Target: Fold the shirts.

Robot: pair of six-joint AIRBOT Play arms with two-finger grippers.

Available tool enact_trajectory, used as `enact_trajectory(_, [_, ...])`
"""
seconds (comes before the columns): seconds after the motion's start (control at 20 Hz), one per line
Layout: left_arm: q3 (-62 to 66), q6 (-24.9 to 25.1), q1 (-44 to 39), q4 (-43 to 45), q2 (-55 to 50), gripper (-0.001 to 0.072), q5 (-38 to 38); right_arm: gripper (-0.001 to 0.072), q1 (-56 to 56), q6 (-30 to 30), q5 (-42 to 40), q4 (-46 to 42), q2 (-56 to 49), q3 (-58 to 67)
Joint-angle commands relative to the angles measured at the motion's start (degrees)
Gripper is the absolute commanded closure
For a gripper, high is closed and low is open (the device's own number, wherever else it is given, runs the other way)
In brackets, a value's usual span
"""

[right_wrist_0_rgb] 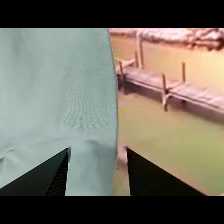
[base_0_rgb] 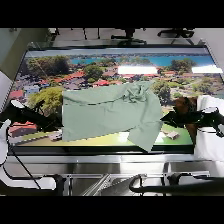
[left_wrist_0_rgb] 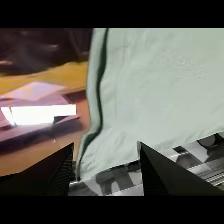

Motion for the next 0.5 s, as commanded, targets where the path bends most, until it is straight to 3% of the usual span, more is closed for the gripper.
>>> enact_trajectory(0.0, [0.1, -0.6, -1.3, 1.7, -4.2, 0.025, -1.3, 0.024, 0.0, -0.1, -0.4, -0.5, 0.0, 0.5])
enact_trajectory(0.15, [0.1, -2.6, -3.4, 4.7, -7.0, 0.025, -2.0, 0.024, 0.0, -0.3, -0.5, -0.5, -0.1, 0.8])
enact_trajectory(0.35, [0.2, 0.4, -7.4, -2.2, -7.9, 0.0251, -1.3, 0.024, 0.7, -0.3, -0.5, -0.5, -0.1, 0.8])
enact_trajectory(0.4, [0.5, 0.8, -8.4, -2.7, -7.9, 0.0294, -1.4, 0.024, 1.2, -0.3, -0.6, -0.3, -0.1, 0.8])
enact_trajectory(0.45, [0.7, 1.0, -9.4, -2.8, -7.9, 0.06, -1.5, 0.024, 1.7, -1.2, -1.1, -0.1, -0.2, 0.8])
